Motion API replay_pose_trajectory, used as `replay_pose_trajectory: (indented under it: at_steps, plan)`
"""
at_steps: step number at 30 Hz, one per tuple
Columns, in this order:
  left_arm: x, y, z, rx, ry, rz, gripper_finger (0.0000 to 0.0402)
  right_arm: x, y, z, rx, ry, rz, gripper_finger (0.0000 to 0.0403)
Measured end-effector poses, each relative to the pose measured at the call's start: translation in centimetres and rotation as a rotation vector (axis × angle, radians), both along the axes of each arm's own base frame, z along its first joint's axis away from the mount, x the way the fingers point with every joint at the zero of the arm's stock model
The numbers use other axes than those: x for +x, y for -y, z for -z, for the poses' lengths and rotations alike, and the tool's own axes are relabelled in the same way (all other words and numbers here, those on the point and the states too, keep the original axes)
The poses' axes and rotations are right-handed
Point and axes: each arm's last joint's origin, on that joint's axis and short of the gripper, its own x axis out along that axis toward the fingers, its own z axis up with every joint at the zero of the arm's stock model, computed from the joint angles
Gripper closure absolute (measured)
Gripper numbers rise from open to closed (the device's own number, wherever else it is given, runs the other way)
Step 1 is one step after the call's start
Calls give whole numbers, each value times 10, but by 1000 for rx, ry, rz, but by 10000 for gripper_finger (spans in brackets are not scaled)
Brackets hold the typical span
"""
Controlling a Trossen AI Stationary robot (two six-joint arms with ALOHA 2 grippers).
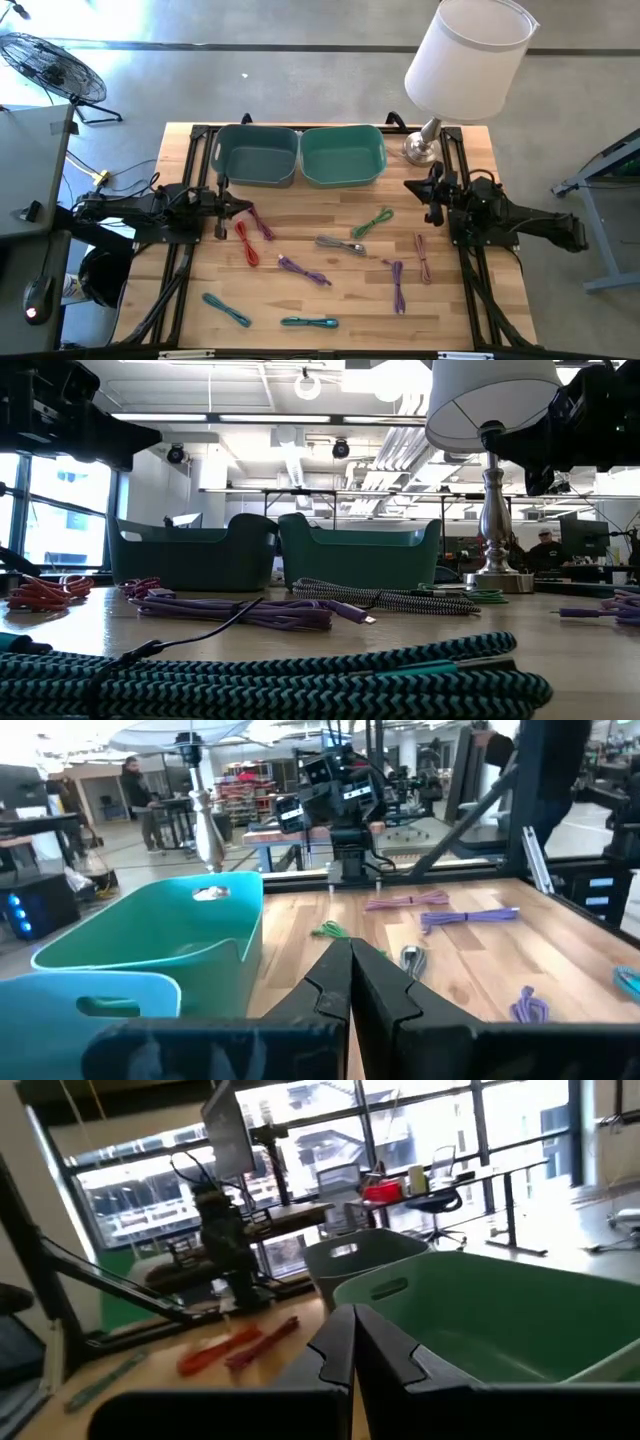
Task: Pick & Place USB Port
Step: Put the green charger cable into the blue bin
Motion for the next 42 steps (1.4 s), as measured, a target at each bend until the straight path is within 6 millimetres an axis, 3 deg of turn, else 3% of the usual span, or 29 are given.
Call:
replay_pose_trajectory:
  at_steps: [3,5,9,11,16,21,25,31,36,42]
  plan:
    - [0,0,0,0,1,-1,401,0,0,-1,43,-6,-12,402]
    - [0,0,0,-3,2,-2,401,-2,-2,-15,20,18,-29,402]
    - [0,0,-2,-28,16,-1,401,-10,-7,-71,-131,95,-63,393]
    - [-1,0,-6,-23,24,-1,401,-13,-10,-102,-211,52,-76,384]
    - [-3,0,-16,-4,48,-2,401,-4,-15,-178,-254,-240,-121,352]
    - [-4,0,-18,-13,53,25,401,31,-17,-217,-192,-736,-179,317]
    - [-4,1,-16,-104,33,38,390,67,-20,-218,-141,-1110,-222,293]
    - [-4,2,-17,-197,40,92,341,117,-30,-197,-151,-1336,-370,265]
    - [-5,3,-26,-124,125,128,305,142,-33,-158,-214,-1507,-460,242]
    - [-6,3,-29,-64,151,122,292,158,-34,-106,-335,-1577,-579,227]
